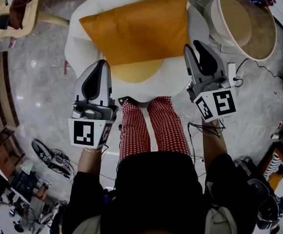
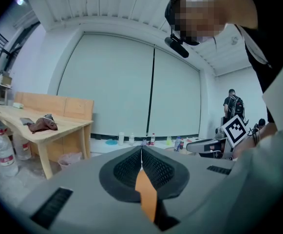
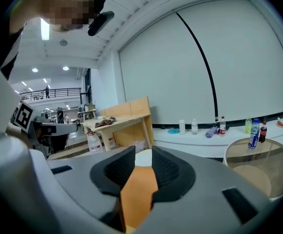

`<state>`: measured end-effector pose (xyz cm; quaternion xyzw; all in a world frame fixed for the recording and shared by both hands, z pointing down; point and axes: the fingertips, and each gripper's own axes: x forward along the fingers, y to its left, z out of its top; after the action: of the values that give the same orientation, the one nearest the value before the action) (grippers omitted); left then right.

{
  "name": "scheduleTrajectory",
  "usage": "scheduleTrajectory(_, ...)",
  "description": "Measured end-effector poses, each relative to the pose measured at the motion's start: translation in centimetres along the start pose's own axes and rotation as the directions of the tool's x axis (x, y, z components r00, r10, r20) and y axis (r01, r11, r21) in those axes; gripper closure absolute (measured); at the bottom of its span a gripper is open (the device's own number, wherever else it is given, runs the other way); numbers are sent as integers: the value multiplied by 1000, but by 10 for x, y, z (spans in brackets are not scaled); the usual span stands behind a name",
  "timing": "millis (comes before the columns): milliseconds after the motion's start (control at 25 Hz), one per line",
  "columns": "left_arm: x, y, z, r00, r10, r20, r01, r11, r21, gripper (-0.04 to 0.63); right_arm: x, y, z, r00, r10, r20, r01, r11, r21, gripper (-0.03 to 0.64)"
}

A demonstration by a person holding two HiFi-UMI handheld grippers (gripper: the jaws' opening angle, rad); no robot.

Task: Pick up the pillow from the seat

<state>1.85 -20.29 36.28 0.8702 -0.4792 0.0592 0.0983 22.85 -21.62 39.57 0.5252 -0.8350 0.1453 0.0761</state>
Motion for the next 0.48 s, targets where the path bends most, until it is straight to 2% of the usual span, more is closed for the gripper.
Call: scheduleTrajectory(480,6,9,-51,996,60,-73,-63,997,-39,584,31,-37,-40,998,-29,-50,29,1000,1,484)
